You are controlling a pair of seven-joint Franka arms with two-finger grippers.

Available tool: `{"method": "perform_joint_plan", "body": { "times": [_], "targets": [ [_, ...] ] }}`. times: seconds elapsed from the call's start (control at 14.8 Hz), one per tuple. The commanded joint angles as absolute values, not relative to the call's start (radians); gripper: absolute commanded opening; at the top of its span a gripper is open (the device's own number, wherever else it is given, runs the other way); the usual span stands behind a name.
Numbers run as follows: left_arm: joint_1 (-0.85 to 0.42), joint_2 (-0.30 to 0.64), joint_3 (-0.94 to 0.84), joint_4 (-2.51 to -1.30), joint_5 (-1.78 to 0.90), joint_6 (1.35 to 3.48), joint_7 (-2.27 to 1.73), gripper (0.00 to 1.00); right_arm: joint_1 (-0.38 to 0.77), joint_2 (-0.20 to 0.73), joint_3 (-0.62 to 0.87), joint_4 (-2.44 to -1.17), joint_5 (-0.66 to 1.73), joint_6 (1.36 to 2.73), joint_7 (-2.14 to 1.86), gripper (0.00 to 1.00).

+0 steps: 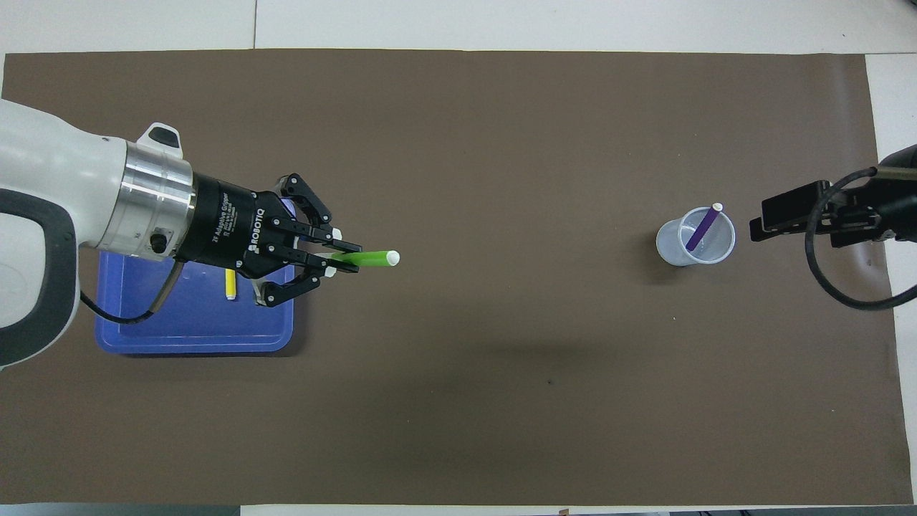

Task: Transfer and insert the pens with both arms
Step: 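Lift the green pen toward the right gripper with the left gripper, then grasp the green pen with the right gripper while the left gripper holds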

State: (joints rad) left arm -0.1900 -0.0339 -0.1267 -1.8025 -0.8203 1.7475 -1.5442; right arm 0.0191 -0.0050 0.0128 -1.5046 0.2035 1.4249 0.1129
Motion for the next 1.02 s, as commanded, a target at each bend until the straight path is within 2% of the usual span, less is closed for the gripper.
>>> {"method": "perform_joint_plan", "body": {
  "times": [0.0, 0.2, 0.34, 0.54, 0.81, 0.95],
  "targets": [
    [-0.259, -0.112, -0.118, -1.902, -0.917, 1.860, -1.658, 0.00, 0.020, -0.028, 0.017, -1.536, 0.340, 1.437, 0.130, 1.00],
    [-0.348, -0.185, -0.118, -2.012, -1.014, 2.032, -1.718, 0.00, 0.026, -0.035, 0.023, -1.555, 0.484, 1.491, 0.152, 1.00],
    [-0.428, -0.242, -0.118, -2.104, -1.095, 2.170, -1.718, 0.00, 0.032, -0.055, 0.028, -1.607, 0.592, 1.586, 0.161, 1.00],
    [-0.540, -0.278, -0.118, -2.180, -1.162, 2.333, -1.723, 0.00, 0.106, -0.072, 0.029, -1.654, 0.650, 1.698, 0.208, 1.00],
    [-0.624, -0.287, -0.118, -2.206, -1.216, 2.469, -1.756, 0.00, 0.218, -0.094, 0.029, -1.718, 0.650, 1.784, 0.264, 1.00],
    [-0.643, -0.291, -0.120, -2.220, -1.235, 2.497, -1.756, 0.00, 0.241, -0.104, 0.029, -1.738, 0.649, 1.786, 0.267, 1.00]
  ]
}}
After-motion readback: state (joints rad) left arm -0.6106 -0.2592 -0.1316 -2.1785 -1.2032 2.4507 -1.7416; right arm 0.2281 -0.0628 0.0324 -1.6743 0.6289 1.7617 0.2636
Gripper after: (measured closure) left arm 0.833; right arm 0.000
